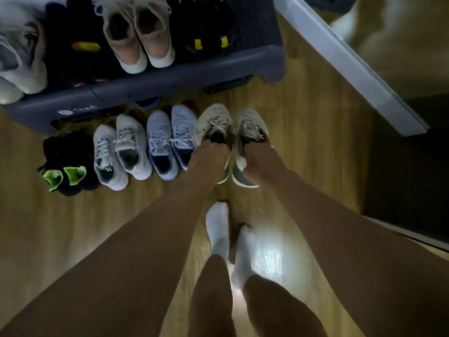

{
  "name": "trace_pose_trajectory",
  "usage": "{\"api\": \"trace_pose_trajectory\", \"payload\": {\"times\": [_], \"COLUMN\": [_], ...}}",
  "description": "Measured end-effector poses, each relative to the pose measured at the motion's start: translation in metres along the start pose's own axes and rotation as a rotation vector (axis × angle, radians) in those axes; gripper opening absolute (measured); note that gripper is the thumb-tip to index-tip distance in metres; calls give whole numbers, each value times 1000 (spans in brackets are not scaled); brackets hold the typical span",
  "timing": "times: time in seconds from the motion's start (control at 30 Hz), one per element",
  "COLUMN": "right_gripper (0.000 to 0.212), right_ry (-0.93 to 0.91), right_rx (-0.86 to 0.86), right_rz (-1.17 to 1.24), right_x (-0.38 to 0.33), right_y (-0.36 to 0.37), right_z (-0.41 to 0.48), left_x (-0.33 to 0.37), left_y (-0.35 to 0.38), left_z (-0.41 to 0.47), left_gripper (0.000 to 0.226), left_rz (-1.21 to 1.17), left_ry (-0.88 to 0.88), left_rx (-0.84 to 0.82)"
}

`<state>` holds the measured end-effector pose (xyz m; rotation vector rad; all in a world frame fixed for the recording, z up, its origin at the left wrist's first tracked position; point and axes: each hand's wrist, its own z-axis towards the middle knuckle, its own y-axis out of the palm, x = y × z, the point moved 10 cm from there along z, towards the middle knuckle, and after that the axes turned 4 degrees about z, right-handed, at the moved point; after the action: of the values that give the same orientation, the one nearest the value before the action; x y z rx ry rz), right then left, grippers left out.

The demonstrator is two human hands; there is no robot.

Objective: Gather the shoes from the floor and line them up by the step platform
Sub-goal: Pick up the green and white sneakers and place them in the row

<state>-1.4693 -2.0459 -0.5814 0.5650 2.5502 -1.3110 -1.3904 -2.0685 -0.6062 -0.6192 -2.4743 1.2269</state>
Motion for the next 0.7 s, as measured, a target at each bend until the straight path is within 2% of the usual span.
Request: {"api": "trace_pose_trajectory", "payload": {"times": [0.3, 0.43, 0.57, 0.7], "right_gripper": [19, 26, 27, 28], "right_ry": [-99, -142, -140, -54], "right_rx": [-2, -17, -80, -158], "right_rz": [-90, -186, -294, -232], "right_x": [56, 76, 95, 106], "right_y": [83, 117, 152, 179], "right_z": [128, 161, 184, 198], "left_x": [-18, -28, -29, -19], "left_y": [104, 139, 177, 202], "left_z": [127, 150, 167, 183], "left_gripper": [25, 22, 29, 31], "left_rz": [-12, 8, -6, -126], "left_ry": [-87, -132, -133, -96], "left_rx": [63, 90, 17, -91]}}
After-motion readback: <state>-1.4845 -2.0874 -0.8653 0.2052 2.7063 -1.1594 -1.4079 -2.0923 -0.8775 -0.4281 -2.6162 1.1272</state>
